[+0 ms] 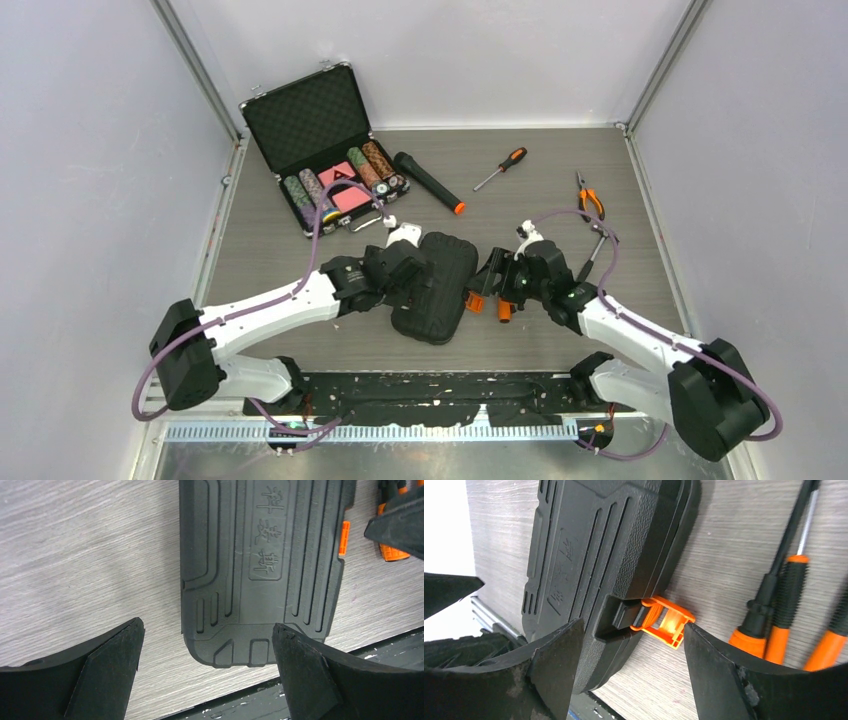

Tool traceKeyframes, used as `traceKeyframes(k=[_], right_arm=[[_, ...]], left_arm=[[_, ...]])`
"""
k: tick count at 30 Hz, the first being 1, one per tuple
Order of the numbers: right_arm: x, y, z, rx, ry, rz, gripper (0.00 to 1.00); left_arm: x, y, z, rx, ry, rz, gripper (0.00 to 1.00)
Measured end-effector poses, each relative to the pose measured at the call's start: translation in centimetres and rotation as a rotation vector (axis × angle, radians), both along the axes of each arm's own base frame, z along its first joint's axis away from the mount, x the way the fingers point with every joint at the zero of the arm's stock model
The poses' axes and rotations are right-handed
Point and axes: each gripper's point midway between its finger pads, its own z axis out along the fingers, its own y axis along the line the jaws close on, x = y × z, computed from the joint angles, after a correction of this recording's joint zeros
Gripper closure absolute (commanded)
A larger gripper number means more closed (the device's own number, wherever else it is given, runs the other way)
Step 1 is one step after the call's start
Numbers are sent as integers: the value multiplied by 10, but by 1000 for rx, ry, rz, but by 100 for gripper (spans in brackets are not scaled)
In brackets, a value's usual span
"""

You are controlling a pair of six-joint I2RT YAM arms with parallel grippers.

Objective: Pack the tool kit

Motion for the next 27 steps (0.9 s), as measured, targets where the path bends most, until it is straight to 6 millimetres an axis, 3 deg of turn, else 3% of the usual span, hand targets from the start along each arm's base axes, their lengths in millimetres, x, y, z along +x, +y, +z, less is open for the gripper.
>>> traceKeyframes(k=[5,14,21,27], right_arm=[[-6,16,-11,85,55,39,18],[-1,44,-3,205,67,101,16],[2,57,5,244,68,133,19],[15,60,22,263,22,121,22]], left_arm=[[5,10,-16,-69,59,50,0],[6,7,-40,-231,177,106,1],[1,-9,-43,-357,232,96,0],[5,-13,-43,-461,246,134,0]])
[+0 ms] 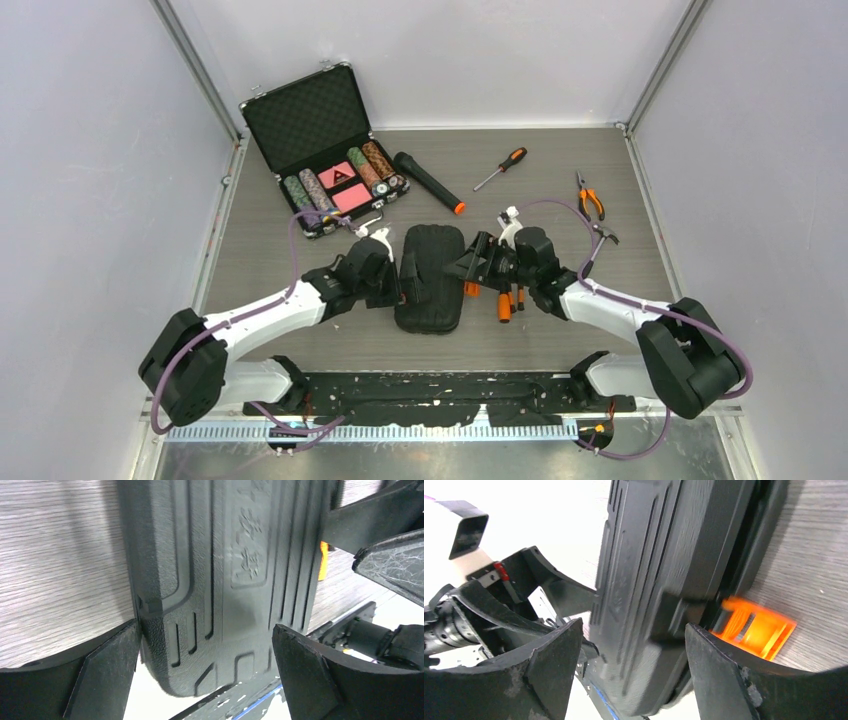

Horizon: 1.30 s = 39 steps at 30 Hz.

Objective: Pack the tool kit

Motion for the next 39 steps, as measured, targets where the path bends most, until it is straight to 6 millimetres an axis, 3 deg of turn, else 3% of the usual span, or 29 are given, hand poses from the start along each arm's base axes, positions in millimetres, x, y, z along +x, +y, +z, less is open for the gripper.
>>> traceKeyframes(k=[4,10,18,25,28,31,36,39], right_arm=[[10,3,16,28,-45,-10,24],[17,19,55,122,-125,24,28],[-3,46,83,196,-134,140,30],[-8,66,99,181,-150,186,27],[3,59,92,78,-156,131,21],[19,36,74,-54,-143,52,18],[32,-3,41,-207,-85,-21,14],[32,-8,26,-250,-55,-12,11]], left_arm=[[-2,-10,4,-92,5,4,0],[-6,-5,8,-233,-8,56,0],[-9,13,22,-364,-79,141,0],[-11,48,20,-401,-165,280,1],[-9,56,23,-389,-191,316,0],[-7,59,22,-364,-189,326,0],[6,47,26,-306,-165,300,3],[17,35,24,-282,-138,279,12]])
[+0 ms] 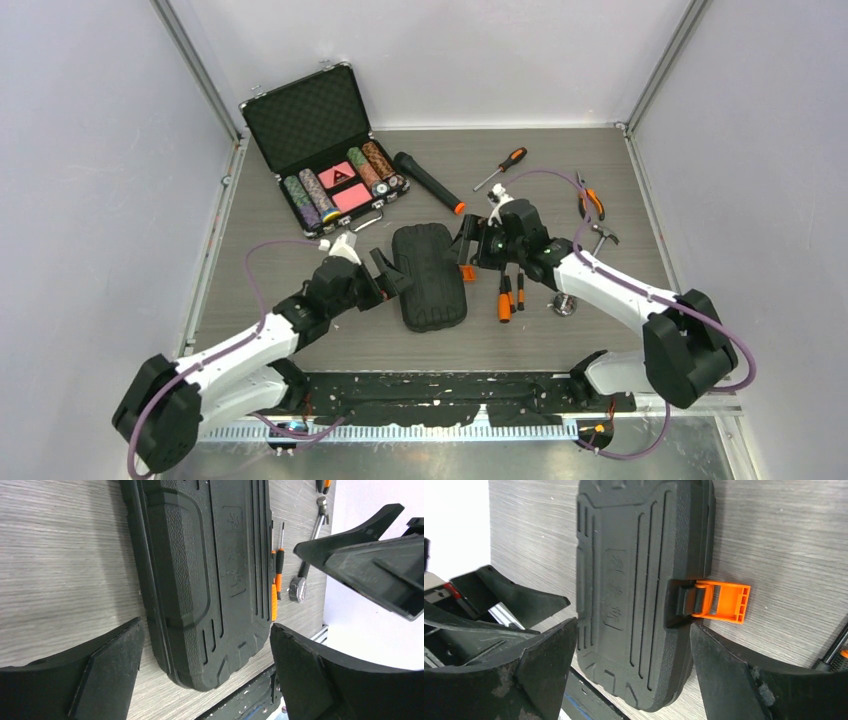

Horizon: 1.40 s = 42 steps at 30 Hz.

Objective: Pack the tool kit

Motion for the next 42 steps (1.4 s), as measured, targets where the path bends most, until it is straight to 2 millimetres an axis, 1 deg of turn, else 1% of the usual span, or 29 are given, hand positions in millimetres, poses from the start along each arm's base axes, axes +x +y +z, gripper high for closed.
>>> traceKeyframes(k=[3,7,11,13,15,17,18,20,21,22,23,25,26,27,29,30,33,35,37,38,40,42], right_arm=[[-3,2,-17,-27,41,25,10],[-5,6,-34,-36,83,54,9],[-6,12,-48,-35,118,82,9],[-6,15,-52,-26,127,96,9],[-6,18,-53,-14,125,110,10],[-3,17,-53,-11,119,107,11],[-3,17,-52,-3,120,108,11],[-2,18,-50,8,114,112,13],[-1,19,-48,17,107,113,14],[0,19,-46,24,100,113,14],[2,19,-43,33,91,111,15],[3,18,-38,43,74,107,15],[3,17,-35,48,67,106,15],[2,17,-32,52,58,106,15],[-1,18,-21,74,46,114,15],[-3,20,-14,90,32,126,15],[-10,26,8,136,-1,163,14],[-16,32,18,164,-11,199,14],[-22,36,23,183,-10,225,14],[-24,38,24,189,-4,234,14],[-29,40,25,202,11,249,14],[-30,42,26,210,13,257,14]], left_arm=[[7,-7,-8,2,26,-14,23],[11,-8,-28,18,82,-16,37],[13,-12,-43,11,126,-20,45],[14,-17,-45,-21,136,-25,54],[17,-20,-45,-58,136,-25,65],[19,-20,-45,-102,137,-13,73],[19,-19,-45,-120,135,-8,76],[19,-19,-45,-152,126,-2,77],[19,-19,-46,-163,124,0,77],[20,-19,-46,-174,120,2,74],[20,-19,-46,-185,122,5,67],[21,-19,-45,-203,125,8,50],[21,-20,-45,-211,126,9,44],[21,-20,-45,-218,129,10,39],[21,-20,-45,-225,135,14,31],[20,-21,-44,-226,136,11,29],[17,-20,-42,-220,134,4,26],[13,-19,-41,-206,137,-3,17],[10,-17,-38,-196,131,-11,9],[9,-16,-36,-193,127,-11,6],[8,-15,-31,-194,115,-12,6],[7,-12,-25,-189,97,-9,9]])
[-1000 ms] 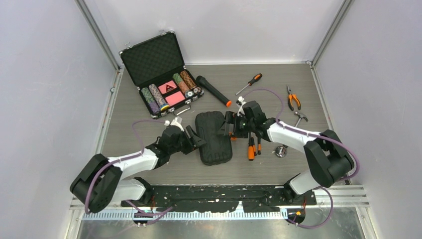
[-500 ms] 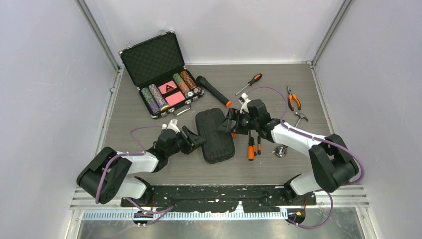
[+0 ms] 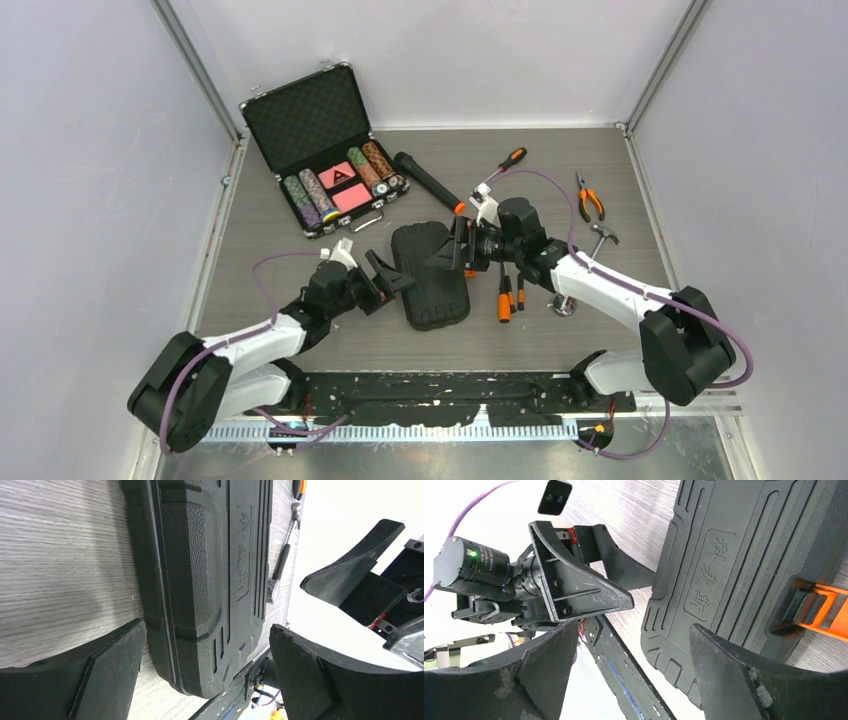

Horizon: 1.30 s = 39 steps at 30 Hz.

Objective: Pack the tool kit

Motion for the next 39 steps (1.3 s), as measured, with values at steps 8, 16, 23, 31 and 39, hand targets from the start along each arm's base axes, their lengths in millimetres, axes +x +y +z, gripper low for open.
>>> traceKeyframes(k=[8,16,23,31,39], right_arm=[[15,-15,-13,-137,-1,-103,10],[24,-25,-60,-273,69,-152,8],[23,-23,-78,-289,111,-134,8],[23,-16,-68,-201,91,-115,9],[27,-9,-39,-98,47,-115,10]], left_arm=[[2,8,12,65,-44,8,6],[-1,5,6,96,-23,-21,1],[1,-4,-1,78,-8,-42,0],[9,-11,-2,18,-30,-26,0],[9,-10,0,1,-52,-24,1]])
